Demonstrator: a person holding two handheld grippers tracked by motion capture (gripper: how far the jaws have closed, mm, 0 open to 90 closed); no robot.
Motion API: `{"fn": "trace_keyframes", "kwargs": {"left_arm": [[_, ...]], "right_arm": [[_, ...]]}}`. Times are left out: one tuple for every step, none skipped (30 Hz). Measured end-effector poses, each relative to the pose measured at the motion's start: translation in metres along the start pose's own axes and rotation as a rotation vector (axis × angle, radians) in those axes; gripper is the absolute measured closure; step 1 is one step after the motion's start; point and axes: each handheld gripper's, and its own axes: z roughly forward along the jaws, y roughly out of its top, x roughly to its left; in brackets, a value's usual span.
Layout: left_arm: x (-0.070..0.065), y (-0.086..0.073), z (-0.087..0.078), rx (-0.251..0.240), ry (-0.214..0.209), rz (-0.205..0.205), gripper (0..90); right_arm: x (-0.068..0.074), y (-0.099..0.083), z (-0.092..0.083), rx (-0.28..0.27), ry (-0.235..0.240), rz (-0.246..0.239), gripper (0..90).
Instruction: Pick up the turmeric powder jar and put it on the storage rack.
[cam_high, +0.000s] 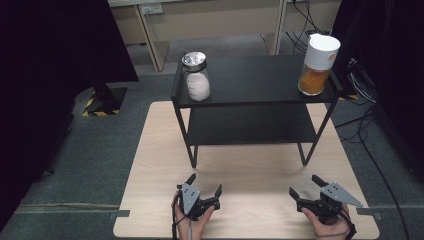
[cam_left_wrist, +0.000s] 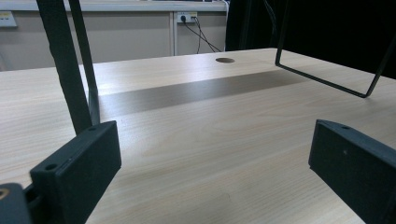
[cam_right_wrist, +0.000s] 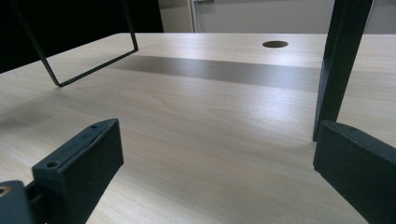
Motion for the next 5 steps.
{"fn": "trace_keyframes", "kwargs": {"left_arm": [[0.0000,0.0000,-0.0001,0.000,0.000,0.001,2.0],[0.0000,0.0000,-0.0001,0.000,-0.001,0.002,2.0],[0.0000,0.0000,0.0000,0.000,-0.001,0.003,2.0],[0.0001,0.0002,0.0000,0.001,-0.001,0.003,2.0],[0.0001,0.0002,0.0001,0.001,-0.001,0.002,2.0]], "right_arm": [[0.0000,0.0000,0.0000,0.000,0.001,0.000,1.8],[0.0000,-0.0002,-0.0001,-0.001,0.001,-0.001,1.8],[0.0000,-0.0004,-0.0003,-0.002,0.001,0.000,1.8],[-0.0003,-0.0006,-0.0004,-0.003,0.002,-0.001,1.8],[-0.0005,-0.0007,-0.0005,-0.004,0.003,0.000,1.8]]}}
